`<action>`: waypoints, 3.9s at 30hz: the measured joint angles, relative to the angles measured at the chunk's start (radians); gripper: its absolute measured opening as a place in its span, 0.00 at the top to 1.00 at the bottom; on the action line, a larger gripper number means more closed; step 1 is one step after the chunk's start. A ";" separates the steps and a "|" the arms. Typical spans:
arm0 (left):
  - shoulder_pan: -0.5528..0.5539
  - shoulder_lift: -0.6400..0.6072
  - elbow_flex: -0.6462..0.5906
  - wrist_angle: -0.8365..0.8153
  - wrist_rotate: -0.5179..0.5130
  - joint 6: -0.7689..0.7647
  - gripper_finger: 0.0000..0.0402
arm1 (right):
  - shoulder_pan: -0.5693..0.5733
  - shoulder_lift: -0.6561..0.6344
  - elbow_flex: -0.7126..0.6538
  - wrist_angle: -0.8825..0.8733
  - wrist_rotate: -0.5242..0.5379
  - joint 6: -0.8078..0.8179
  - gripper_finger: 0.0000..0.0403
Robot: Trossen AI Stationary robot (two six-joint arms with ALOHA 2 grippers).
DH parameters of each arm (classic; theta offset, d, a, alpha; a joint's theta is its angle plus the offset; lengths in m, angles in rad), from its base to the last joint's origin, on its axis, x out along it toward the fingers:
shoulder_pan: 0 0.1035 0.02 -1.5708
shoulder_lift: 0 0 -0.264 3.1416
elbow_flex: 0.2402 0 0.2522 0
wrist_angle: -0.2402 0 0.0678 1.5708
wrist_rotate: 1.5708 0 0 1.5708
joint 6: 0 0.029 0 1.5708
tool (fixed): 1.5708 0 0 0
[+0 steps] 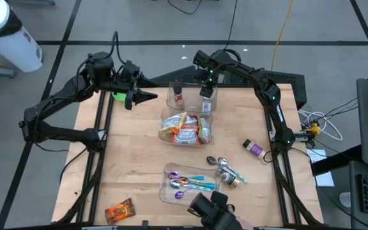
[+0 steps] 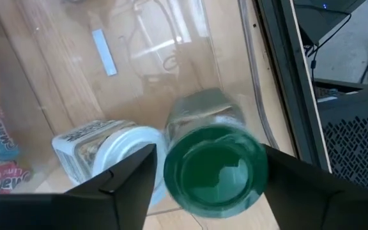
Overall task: Pick & Place Food Item
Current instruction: Put the green seasoning bottle into the top transparent bin, then put the black spoon into the bottom transparent bin
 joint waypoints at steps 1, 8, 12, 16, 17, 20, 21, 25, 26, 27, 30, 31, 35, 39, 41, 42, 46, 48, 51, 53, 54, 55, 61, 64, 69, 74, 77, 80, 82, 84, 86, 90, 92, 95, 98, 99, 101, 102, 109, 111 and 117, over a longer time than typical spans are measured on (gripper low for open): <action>0.000 0.000 0.000 0.000 0.000 0.000 0.30 | 0.001 0.000 0.000 0.000 0.000 0.000 0.34; 0.000 0.000 0.000 0.000 0.000 0.011 0.30 | 0.005 -0.056 0.000 0.039 0.002 -0.007 0.34; 0.000 0.000 0.000 0.000 0.000 0.011 0.30 | 0.004 -0.101 0.001 0.062 0.003 -0.003 0.34; 0.000 0.000 0.000 0.001 0.000 0.011 0.30 | 0.005 -0.155 0.001 0.078 0.000 0.019 0.34; 0.000 0.000 0.000 0.001 0.000 0.010 0.30 | 0.007 -0.168 0.001 0.082 -0.001 0.036 0.34; 0.000 0.000 0.000 -0.011 0.002 0.006 0.30 | 0.008 -0.216 0.001 0.086 -0.017 0.095 0.34; 0.000 0.000 0.000 -0.018 0.005 0.004 0.30 | 0.009 -0.235 0.001 0.087 -0.040 0.114 0.34; 0.000 -0.029 -0.001 -0.110 -0.001 0.019 0.30 | 0.021 -0.313 0.002 0.109 -0.167 0.188 0.34; 0.000 -0.045 -0.001 -0.136 -0.008 0.032 0.30 | 0.028 -0.330 0.002 0.115 -0.187 0.208 0.34; 0.000 -0.062 -0.001 -0.176 -0.024 0.043 0.30 | 0.039 -0.349 0.002 0.118 -0.196 0.225 0.34; 0.000 -0.103 -0.001 -0.281 -0.068 0.054 0.30 | 0.081 -0.402 0.002 0.118 -0.212 0.261 0.34; -0.003 -0.116 -0.001 -0.307 -0.079 0.053 0.30 | 0.100 -0.419 0.002 0.117 -0.212 0.270 0.34; -0.018 -0.171 -0.001 -0.366 -0.086 0.042 0.30 | 0.195 -0.469 0.002 0.119 -0.210 0.294 0.34; -0.054 -0.208 -0.001 -0.449 -0.080 0.009 0.30 | 0.301 -0.486 0.002 0.123 -0.207 0.330 0.34; -0.077 -0.220 -0.001 -0.510 -0.079 -0.012 0.30 | 0.352 -0.485 0.002 0.126 -0.194 0.345 0.34; -0.089 -0.225 -0.001 -0.539 -0.078 -0.024 0.30 | 0.378 -0.484 0.001 0.125 -0.174 0.350 0.34; -0.145 -0.226 -0.001 -0.626 -0.084 -0.063 0.30 | 0.484 -0.472 -0.051 0.204 -0.079 0.352 0.34; -0.172 -0.221 -0.001 -0.635 -0.098 -0.083 0.30 | 0.523 -0.469 -0.104 0.231 -0.078 0.351 0.34; -0.212 -0.210 0.000 -0.621 -0.119 -0.112 0.30 | 0.558 -0.468 -0.173 0.216 -0.080 0.351 0.34; -0.235 -0.197 0.000 -0.620 -0.148 -0.131 0.30 | 0.566 -0.472 -0.210 0.168 -0.080 0.351 0.34; -0.248 -0.188 0.000 -0.620 -0.163 -0.140 0.30 | 0.566 -0.478 -0.228 0.147 -0.081 0.350 0.34; -0.261 -0.177 0.000 -0.620 -0.173 -0.145 0.30 | 0.566 -0.485 -0.248 0.129 -0.081 0.350 0.34; -0.334 -0.094 0.000 -0.615 -0.210 -0.137 0.30 | 0.565 -0.598 -0.418 0.127 -0.079 0.414 0.34; -0.361 -0.046 0.000 -0.576 -0.211 -0.104 0.30 | 0.572 -0.698 -0.539 0.156 -0.079 0.514 0.34; -0.390 0.023 0.000 -0.453 -0.195 -0.027 0.30 | 0.632 -0.908 -0.760 0.250 -0.046 0.721 0.34; -0.388 0.086 0.000 -0.353 -0.149 -0.002 0.30 | 0.746 -1.085 -0.959 0.301 0.041 0.928 0.34; -0.388 0.114 0.001 -0.319 -0.119 -0.001 0.30 | 0.829 -1.145 -1.049 0.296 0.048 1.049 0.34; -0.388 0.143 0.001 -0.278 -0.109 -0.008 0.30 | 0.909 -1.155 -1.115 0.317 0.048 1.094 0.34; -0.388 0.156 0.001 -0.261 -0.112 -0.028 0.30 | 0.947 -1.142 -1.143 0.364 0.048 1.067 0.34; -0.388 0.173 0.001 -0.215 -0.116 -0.060 0.30 | 0.962 -1.119 -1.159 0.408 0.049 1.001 0.34; -0.388 0.185 0.001 -0.196 -0.134 -0.100 0.30 | 0.957 -1.092 -1.172 0.422 0.075 0.938 0.34; -0.388 0.213 0.001 -0.097 -0.175 -0.190 0.30 | 0.899 -1.043 -1.206 0.451 0.129 0.824 0.34; -0.389 0.228 0.001 -0.032 -0.192 -0.249 0.30 | 0.870 -1.018 -1.227 0.503 0.112 0.797 0.34; -0.392 0.252 0.001 0.053 -0.211 -0.338 0.30 | 0.862 -0.984 -1.274 0.611 0.054 0.790 0.34; -0.402 0.274 0.001 0.134 -0.211 -0.416 0.30 | 0.878 -0.952 -1.325 0.685 0.047 0.836 0.34; -0.407 0.281 0.001 0.163 -0.211 -0.438 0.30 | 0.885 -0.944 -1.342 0.704 0.048 0.847 0.34; -0.423 0.292 0.001 0.191 -0.226 -0.472 0.30 | 0.904 -0.928 -1.366 0.726 0.054 0.877 0.34; -0.432 0.298 0.001 0.201 -0.248 -0.488 0.30 | 0.914 -0.919 -1.375 0.739 0.058 0.891 0.34; -0.512 0.322 0.001 0.220 -0.429 -0.544 0.30 | 0.981 -0.873 -1.428 0.853 0.132 1.003 0.34; -0.530 0.326 0.000 0.223 -0.449 -0.560 0.30 | 0.998 -0.851 -1.428 0.896 0.132 1.017 0.34; -0.567 0.345 0.000 0.280 -0.486 -0.593 0.30 | 1.033 -0.789 -1.429 0.962 0.137 1.034 0.34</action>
